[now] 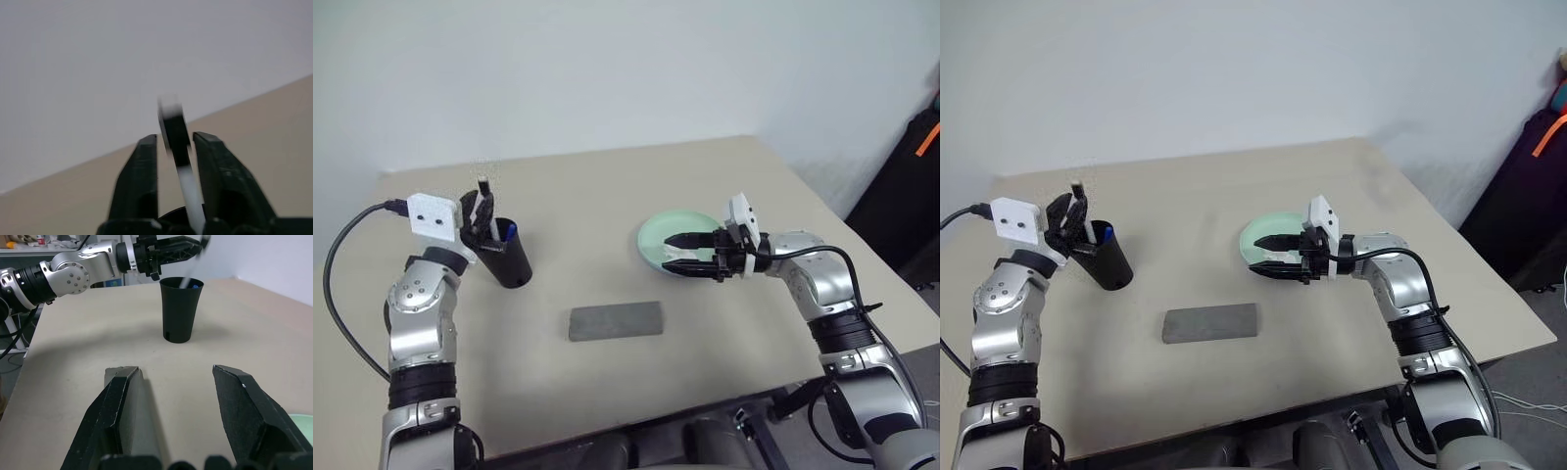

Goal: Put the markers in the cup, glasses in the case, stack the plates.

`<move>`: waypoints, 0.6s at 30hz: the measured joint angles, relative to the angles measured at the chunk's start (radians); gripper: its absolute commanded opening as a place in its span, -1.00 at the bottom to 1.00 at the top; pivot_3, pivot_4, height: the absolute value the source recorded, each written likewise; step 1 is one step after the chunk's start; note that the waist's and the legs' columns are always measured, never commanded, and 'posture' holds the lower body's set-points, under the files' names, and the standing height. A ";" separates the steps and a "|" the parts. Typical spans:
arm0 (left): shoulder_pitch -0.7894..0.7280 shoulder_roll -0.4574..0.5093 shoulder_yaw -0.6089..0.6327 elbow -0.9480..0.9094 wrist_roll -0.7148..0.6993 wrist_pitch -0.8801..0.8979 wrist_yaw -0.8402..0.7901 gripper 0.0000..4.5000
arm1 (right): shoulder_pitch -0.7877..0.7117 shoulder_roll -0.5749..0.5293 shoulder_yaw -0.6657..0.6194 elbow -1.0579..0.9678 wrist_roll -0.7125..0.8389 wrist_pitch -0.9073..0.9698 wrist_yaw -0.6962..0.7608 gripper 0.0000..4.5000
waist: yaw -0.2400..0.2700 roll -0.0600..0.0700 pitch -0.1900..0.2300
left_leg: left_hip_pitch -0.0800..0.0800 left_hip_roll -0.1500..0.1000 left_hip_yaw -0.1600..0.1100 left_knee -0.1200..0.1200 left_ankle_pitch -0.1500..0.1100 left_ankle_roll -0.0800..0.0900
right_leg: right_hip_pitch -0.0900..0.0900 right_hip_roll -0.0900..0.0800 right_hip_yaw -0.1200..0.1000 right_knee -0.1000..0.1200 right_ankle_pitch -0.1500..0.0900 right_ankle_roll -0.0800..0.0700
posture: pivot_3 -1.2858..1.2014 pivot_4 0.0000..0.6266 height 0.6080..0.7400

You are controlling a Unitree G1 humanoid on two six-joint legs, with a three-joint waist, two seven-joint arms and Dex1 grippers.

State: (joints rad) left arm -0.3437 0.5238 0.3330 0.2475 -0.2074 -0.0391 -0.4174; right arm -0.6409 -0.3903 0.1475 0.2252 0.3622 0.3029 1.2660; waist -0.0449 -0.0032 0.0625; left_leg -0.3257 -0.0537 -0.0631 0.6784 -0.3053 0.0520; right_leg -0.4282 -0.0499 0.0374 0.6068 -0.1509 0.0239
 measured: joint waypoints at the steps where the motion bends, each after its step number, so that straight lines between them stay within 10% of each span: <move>1: 0.000 -0.001 -0.001 0.000 0.001 -0.003 0.002 0.11 | 0.000 0.000 0.000 0.000 0.000 0.000 0.000 0.15 | 0.000 0.000 0.000 | 0.000 0.000 0.000 0.000 0.000 0.000 | 0.000 0.000 0.000 0.000 0.000 0.000 | 0.03 -1.00 1.00; 12: 0.017 -0.014 -0.001 -0.042 -0.031 0.005 -0.004 0.11 | -0.001 -0.003 0.000 0.000 0.000 -0.002 0.002 0.15 | 0.000 0.000 0.000 | 0.000 0.000 0.000 0.000 0.000 0.000 | 0.000 0.000 0.000 0.000 0.000 0.000 | 0.03 -1.00 1.00; 18: 0.162 -0.005 -0.049 -0.364 -0.245 0.208 -0.191 0.11 | -0.005 0.002 -0.003 0.059 -0.010 -0.014 -0.027 0.15 | -0.001 0.000 0.000 | 0.000 0.000 0.001 0.000 -0.001 0.001 | 0.000 0.000 0.001 -0.001 0.000 0.000 | 0.03 -1.00 1.00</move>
State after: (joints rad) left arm -0.1820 0.5190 0.2839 -0.1168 -0.4522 0.1690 -0.6083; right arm -0.6454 -0.3882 0.1442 0.2840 0.3519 0.2887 1.2388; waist -0.0457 -0.0029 0.0627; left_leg -0.3257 -0.0535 -0.0623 0.6781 -0.3068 0.0525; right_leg -0.4285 -0.0501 0.0379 0.6062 -0.1511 0.0239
